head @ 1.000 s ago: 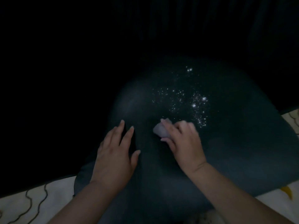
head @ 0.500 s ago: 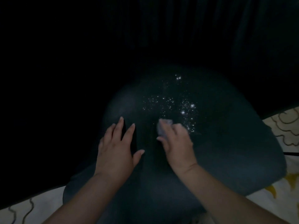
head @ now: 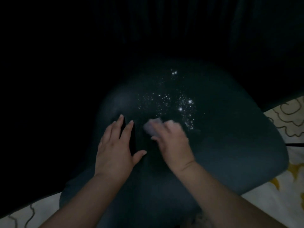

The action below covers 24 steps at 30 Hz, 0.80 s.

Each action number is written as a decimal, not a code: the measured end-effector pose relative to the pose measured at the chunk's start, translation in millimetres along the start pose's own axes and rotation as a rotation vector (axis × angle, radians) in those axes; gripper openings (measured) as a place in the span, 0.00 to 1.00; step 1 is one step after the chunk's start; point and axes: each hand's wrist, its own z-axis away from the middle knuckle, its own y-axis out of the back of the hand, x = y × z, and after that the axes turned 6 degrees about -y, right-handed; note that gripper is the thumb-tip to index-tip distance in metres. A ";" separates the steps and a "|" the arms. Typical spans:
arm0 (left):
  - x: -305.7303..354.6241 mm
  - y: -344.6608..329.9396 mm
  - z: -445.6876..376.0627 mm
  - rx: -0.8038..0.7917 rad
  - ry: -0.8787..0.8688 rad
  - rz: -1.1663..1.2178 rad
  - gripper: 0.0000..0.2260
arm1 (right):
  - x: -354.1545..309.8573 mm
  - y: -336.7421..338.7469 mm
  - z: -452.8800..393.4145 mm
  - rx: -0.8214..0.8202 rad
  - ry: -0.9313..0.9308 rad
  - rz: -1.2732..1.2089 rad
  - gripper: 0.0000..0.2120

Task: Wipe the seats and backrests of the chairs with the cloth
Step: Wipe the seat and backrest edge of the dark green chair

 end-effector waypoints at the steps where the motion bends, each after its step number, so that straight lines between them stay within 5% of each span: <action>1: -0.3 0.2 0.3 0.006 -0.003 0.004 0.43 | 12.9 5.3 -3.8 0.058 -0.083 -0.015 0.23; 4: -1.9 -0.2 -0.7 0.012 -0.010 0.015 0.43 | 10.0 6.6 -1.1 0.122 -0.202 -0.051 0.22; 8: -3.3 -0.4 -0.4 0.013 -0.011 0.016 0.43 | -2.9 2.6 11.8 -0.044 0.035 -0.049 0.19; 13: -1.6 0.4 -0.7 -0.001 -0.004 0.018 0.43 | 12.3 9.8 3.1 0.173 -0.141 -0.096 0.18; 16: -1.6 1.6 -1.5 -0.015 -0.018 0.005 0.43 | -19.5 -5.6 23.5 0.002 0.071 -0.091 0.20; 18: -2.6 4.4 -2.0 -0.031 -0.028 -0.016 0.44 | -6.9 1.1 19.8 -0.024 0.055 -0.016 0.22; 24: 7.6 11.5 -1.8 -0.016 -0.018 -0.029 0.43 | 21.4 37.6 18.0 0.227 -0.169 -0.135 0.24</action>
